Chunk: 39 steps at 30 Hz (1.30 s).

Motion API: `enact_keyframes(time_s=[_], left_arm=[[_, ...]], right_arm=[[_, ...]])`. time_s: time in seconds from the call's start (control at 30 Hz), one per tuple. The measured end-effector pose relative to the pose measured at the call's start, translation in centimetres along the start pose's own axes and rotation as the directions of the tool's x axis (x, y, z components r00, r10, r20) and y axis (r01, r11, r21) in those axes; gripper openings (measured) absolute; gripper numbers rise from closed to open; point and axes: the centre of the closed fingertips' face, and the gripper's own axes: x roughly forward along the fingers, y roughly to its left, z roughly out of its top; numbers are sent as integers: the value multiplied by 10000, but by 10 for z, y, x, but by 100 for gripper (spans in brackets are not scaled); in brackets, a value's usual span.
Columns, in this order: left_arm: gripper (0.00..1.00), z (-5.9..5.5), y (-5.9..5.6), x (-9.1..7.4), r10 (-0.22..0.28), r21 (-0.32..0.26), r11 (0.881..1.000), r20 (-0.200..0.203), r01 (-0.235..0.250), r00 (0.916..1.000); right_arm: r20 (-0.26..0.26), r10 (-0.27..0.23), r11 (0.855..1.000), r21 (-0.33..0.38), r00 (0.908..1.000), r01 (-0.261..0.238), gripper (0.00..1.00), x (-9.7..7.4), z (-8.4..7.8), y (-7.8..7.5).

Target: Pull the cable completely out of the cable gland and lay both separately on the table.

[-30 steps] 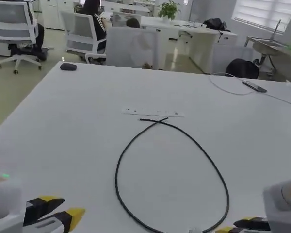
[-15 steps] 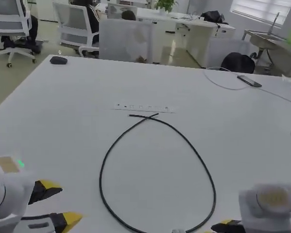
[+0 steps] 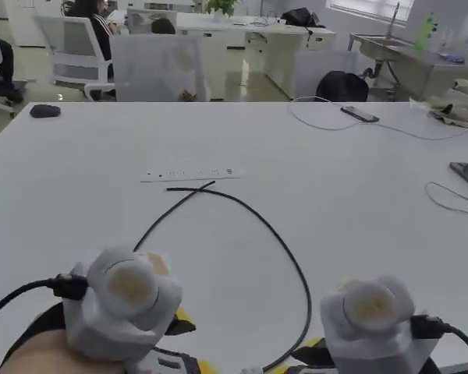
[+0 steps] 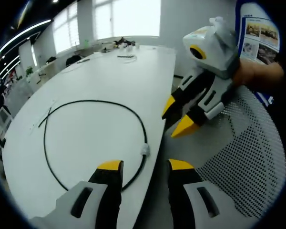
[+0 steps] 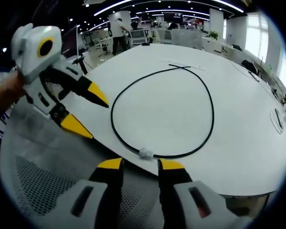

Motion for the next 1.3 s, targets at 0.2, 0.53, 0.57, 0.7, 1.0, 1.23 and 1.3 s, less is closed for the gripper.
enact_keyframes(time_s=[0.2, 0.53, 0.57, 0.7, 1.0, 1.23, 1.3], left_arm=[[36, -12, 6, 52, -681, -70, 9977, -1106, 678, 9915], [31, -30, 9, 105, -1170, -302, 9931, -2095, 1131, 9708], [31, -30, 9, 107, -1171, -348, 9931, -2102, 1123, 9706], [29, -31, 8, 115, -1075, -400, 9941, -2193, 1011, 9697], [17, -33, 5, 123, -897, 178, 9952, -2325, 964, 9684], [17, -24, 8, 105, -984, 107, 9946, -2051, 1028, 9738], [17, -22, 9, 94, -988, 102, 9947, -1938, 1027, 9761]], right_arm=[[151, 54, 10000, -45, 9999, -54, 29, 0, 2, 0], [225, 95, 10000, -24, 9997, -95, 29, 0, 4, 1], [218, 98, 9999, -28, 9997, -97, 29, 0, 4, 1], [206, 115, 9999, -22, 9997, -114, 28, 0, 5, 1], [181, 146, 9999, -26, 9997, -145, 28, 0, 4, 1], [155, 197, 9998, -73, 9997, -196, 28, 0, 3, 0], [138, 232, 9997, -105, 9996, -230, 28, 0, 3, 1]])
